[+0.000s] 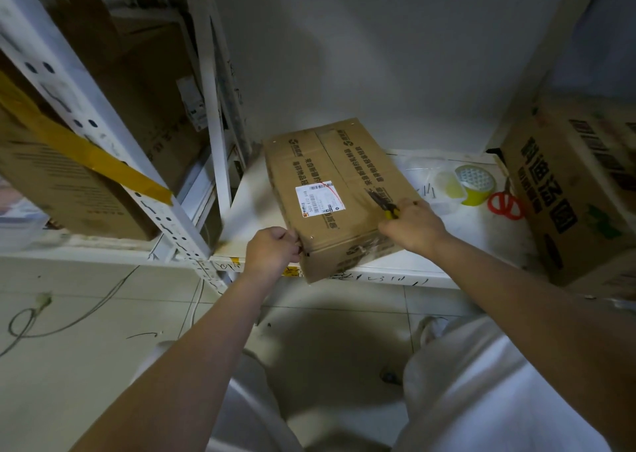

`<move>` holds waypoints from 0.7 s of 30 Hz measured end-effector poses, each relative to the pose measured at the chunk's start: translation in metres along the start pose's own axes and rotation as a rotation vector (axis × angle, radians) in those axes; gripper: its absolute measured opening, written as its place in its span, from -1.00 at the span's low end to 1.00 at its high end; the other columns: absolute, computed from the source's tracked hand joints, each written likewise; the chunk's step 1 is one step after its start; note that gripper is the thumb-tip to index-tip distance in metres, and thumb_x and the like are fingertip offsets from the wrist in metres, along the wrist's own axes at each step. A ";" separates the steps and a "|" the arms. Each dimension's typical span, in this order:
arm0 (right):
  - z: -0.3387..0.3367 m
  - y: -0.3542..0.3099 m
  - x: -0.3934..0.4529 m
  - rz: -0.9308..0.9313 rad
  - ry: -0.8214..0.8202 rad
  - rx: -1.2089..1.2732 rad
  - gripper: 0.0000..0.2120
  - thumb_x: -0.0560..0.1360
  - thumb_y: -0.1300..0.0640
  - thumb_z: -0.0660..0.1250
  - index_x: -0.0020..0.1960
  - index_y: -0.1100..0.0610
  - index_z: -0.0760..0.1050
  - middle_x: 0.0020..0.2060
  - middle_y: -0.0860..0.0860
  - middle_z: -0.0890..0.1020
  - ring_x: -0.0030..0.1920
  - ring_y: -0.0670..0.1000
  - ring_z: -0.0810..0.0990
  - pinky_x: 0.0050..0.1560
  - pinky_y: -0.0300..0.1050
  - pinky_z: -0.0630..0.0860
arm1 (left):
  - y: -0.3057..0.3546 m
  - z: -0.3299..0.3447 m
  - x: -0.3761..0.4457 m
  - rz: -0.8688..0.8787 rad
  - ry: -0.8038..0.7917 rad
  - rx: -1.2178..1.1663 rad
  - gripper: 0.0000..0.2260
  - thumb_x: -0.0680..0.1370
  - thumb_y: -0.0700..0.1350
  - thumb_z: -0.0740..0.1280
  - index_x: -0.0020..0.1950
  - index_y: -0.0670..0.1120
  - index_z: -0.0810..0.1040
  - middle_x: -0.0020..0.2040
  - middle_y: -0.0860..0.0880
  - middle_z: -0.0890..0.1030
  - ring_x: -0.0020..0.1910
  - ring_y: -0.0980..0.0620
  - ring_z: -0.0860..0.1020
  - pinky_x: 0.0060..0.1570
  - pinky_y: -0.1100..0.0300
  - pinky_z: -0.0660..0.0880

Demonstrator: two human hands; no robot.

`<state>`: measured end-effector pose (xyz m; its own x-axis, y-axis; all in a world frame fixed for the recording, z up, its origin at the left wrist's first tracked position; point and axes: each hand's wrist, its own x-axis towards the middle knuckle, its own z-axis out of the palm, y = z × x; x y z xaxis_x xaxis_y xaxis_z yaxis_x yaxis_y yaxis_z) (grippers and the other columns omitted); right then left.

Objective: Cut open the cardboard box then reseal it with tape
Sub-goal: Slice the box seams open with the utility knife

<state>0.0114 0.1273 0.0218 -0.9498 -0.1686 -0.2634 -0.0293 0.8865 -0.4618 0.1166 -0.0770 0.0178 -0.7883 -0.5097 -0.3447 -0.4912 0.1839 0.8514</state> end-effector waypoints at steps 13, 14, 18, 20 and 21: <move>-0.002 -0.034 0.001 -0.255 -0.148 -0.037 -0.51 0.48 -0.01 0.25 0.40 -0.08 0.34 0.25 -0.01 0.48 0.10 0.02 0.44 -0.03 -0.12 0.37 | -0.004 0.010 -0.019 -0.115 -0.037 0.047 -0.77 0.66 -0.07 0.06 -0.07 -0.11 0.45 -0.25 -0.20 0.66 -0.36 -0.12 0.64 -0.39 0.22 0.42; -0.003 -0.034 0.003 -0.254 -0.159 -0.036 -0.51 0.47 -0.02 0.24 0.40 -0.09 0.34 0.25 -0.01 0.49 0.11 0.03 0.44 -0.03 -0.12 0.37 | -0.003 0.011 -0.020 -0.114 -0.031 0.067 -0.77 0.65 -0.07 0.06 -0.03 -0.10 0.46 -0.23 -0.20 0.67 -0.35 -0.12 0.65 -0.39 0.23 0.41; -0.001 -0.033 0.006 -0.294 -0.194 -0.008 -0.61 0.47 0.02 0.26 0.30 -0.07 0.41 0.13 -0.03 0.51 0.05 0.02 0.46 -0.13 -0.16 0.37 | -0.002 0.017 -0.028 -0.091 -0.035 0.162 -0.79 0.65 -0.05 0.04 0.02 -0.04 0.45 -0.27 -0.14 0.68 -0.37 -0.08 0.65 -0.36 0.23 0.41; 0.002 -0.031 0.006 -0.324 -0.191 0.029 -0.66 0.46 0.04 0.27 0.24 -0.06 0.44 0.07 -0.04 0.53 0.03 0.01 0.48 -0.18 -0.18 0.37 | -0.002 0.021 -0.032 -0.092 -0.063 0.167 -0.79 0.66 -0.05 0.04 0.01 -0.04 0.44 -0.29 -0.15 0.68 -0.40 -0.07 0.64 -0.36 0.23 0.41; 0.003 -0.031 0.006 -0.335 -0.185 0.048 -0.69 0.46 0.06 0.28 0.21 -0.04 0.46 0.04 -0.03 0.54 0.02 0.01 0.49 -0.17 -0.18 0.39 | -0.003 0.022 -0.033 -0.097 -0.077 0.151 -0.79 0.66 -0.05 0.04 0.00 -0.06 0.43 -0.30 -0.15 0.67 -0.41 -0.07 0.63 -0.36 0.23 0.42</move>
<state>0.0076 0.0977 0.0318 -0.8176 -0.5246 -0.2374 -0.3100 0.7484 -0.5864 0.1358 -0.0420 0.0181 -0.7573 -0.4668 -0.4567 -0.6122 0.2640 0.7454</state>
